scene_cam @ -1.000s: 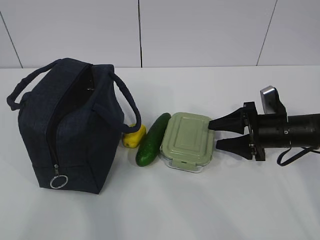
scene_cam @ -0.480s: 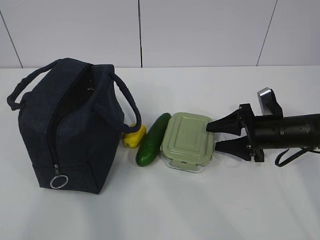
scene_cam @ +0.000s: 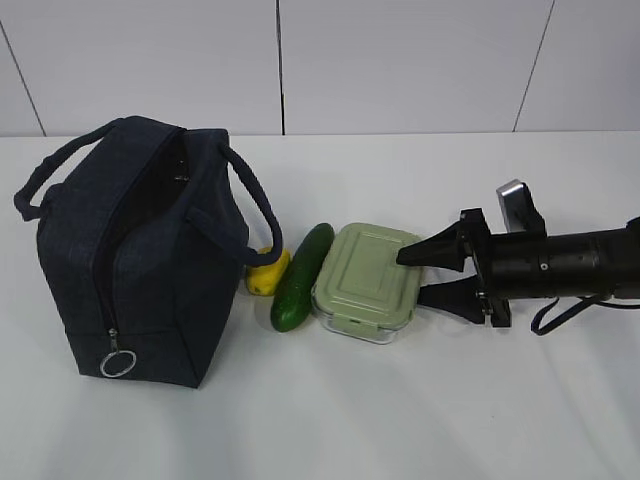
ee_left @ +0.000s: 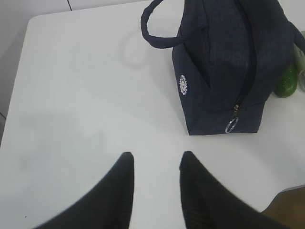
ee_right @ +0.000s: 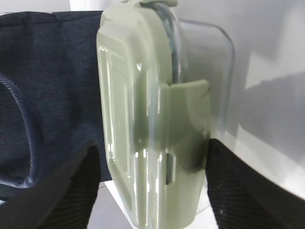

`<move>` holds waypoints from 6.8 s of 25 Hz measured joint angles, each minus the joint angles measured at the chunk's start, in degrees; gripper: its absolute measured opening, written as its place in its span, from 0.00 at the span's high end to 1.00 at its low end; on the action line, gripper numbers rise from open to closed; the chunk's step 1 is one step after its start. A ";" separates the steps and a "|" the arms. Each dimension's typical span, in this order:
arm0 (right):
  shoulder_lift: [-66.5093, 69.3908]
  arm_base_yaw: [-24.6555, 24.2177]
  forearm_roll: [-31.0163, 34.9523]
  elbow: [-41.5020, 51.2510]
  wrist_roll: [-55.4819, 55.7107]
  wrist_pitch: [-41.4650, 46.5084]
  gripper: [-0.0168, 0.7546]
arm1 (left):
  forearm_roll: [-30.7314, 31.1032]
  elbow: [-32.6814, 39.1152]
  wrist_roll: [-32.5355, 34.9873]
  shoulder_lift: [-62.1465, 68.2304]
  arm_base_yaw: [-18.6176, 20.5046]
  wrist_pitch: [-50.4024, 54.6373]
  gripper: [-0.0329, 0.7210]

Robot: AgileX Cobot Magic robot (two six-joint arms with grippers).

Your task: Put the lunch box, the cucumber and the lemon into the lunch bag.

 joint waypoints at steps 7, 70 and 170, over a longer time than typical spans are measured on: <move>0.00 0.08 1.36 -0.13 0.65 -1.48 0.30 | 0.00 0.00 0.00 0.00 0.00 0.00 0.64; 0.00 5.32 5.37 -0.13 -2.23 -7.59 0.43 | 1.18 0.00 0.00 0.00 0.00 0.43 0.64; -2.04 5.32 0.28 -0.17 -2.86 0.07 0.50 | -9.80 0.00 0.00 4.67 0.00 -3.96 0.63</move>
